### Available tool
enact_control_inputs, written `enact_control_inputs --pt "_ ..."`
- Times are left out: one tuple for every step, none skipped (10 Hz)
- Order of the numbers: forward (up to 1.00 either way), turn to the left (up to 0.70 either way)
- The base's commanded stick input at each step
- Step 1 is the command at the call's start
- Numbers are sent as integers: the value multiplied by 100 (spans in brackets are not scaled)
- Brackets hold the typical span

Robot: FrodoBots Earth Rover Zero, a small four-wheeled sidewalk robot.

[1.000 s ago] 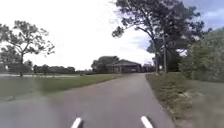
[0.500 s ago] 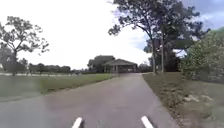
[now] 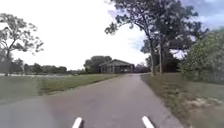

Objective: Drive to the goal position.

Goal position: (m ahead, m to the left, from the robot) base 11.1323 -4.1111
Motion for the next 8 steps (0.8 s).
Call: enact_control_inputs --pt "69 3" --pt "69 3" --pt "69 3" --pt "69 3" --pt "69 3" --pt "69 3" --pt "69 3" --pt "69 3"
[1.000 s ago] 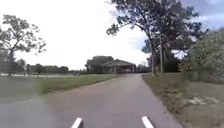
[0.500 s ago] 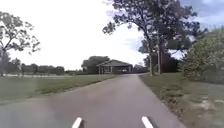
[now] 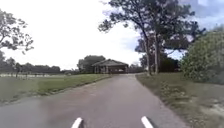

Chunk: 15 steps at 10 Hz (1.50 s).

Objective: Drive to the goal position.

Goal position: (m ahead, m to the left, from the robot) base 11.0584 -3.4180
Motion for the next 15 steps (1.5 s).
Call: enact_control_inputs --pt "69 3" --pt "69 3" --pt "69 3" --pt "69 3" --pt "69 3" --pt "69 3" --pt "69 3" --pt "69 3" --pt "69 3" --pt "69 3" --pt "69 3" --pt "69 3" --pt "69 3" --pt "69 3" --pt "69 3"
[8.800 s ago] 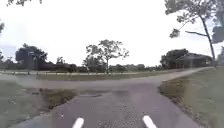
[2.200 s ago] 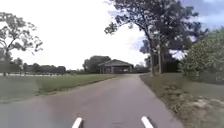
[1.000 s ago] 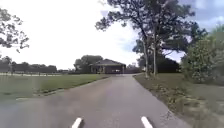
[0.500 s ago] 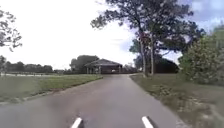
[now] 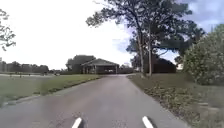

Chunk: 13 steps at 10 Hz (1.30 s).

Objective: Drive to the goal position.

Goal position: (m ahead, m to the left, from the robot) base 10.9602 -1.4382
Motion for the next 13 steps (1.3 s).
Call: enact_control_inputs --pt "69 3" --pt "69 3" --pt "69 3" --pt "69 3" --pt "69 3" --pt "69 3" --pt "69 3" --pt "69 3" --pt "69 3" --pt "69 3" --pt "69 3" --pt "69 3" --pt "69 3"
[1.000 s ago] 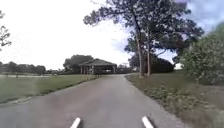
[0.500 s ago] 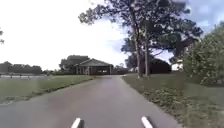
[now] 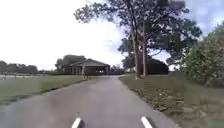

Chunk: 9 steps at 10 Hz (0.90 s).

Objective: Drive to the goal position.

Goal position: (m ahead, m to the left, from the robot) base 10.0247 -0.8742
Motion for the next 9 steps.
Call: enact_control_inputs --pt "69 3" --pt "69 3" --pt "69 10" --pt "69 34" --pt "69 27" --pt "69 12" --pt "69 6" --pt "69 33" --pt "69 14"
